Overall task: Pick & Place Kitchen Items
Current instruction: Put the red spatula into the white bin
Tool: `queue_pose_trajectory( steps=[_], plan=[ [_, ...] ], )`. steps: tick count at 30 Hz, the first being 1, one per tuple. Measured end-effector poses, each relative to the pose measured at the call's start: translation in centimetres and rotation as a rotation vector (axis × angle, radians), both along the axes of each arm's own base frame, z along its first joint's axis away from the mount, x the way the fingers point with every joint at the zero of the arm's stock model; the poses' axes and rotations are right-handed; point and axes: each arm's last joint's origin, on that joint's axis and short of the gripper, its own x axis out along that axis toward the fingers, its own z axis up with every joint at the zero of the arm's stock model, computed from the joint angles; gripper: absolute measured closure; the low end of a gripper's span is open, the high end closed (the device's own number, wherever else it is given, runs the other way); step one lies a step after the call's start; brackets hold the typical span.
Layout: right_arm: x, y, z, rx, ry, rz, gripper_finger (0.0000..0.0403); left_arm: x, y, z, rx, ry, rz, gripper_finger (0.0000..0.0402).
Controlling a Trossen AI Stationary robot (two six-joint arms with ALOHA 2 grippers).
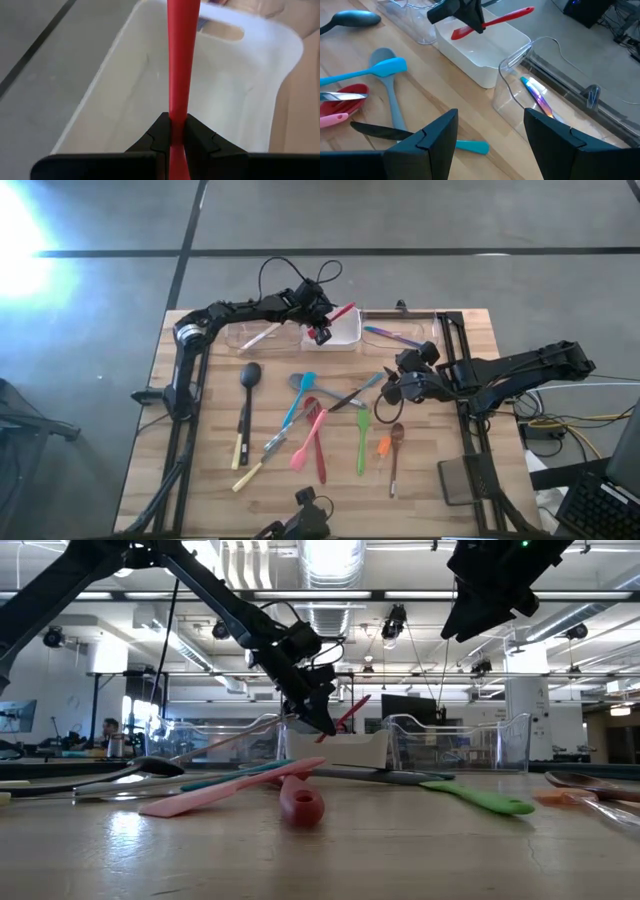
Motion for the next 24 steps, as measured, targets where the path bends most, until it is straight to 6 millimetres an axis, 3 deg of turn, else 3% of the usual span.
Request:
queue_pose_trajectory(
  steps=[9,15,24],
  plan=[
    [0.0,0.0,0.0,-0.011,-0.003,-0.01,0.0184,0.3,0.1,1.6,-0.004,0.013,0.004,0.0369],
    [0.0,-0.1,0.1,-0.017,-0.009,-0.016,0.0184,0.8,-0.4,1.1,-0.031,0.053,0.06,0.0369],
    [0.0,-0.1,0.1,-0.019,-0.008,-0.017,0.0184,3.8,-0.4,0.1,-0.022,0.142,0.094,0.0369]
  ],
)
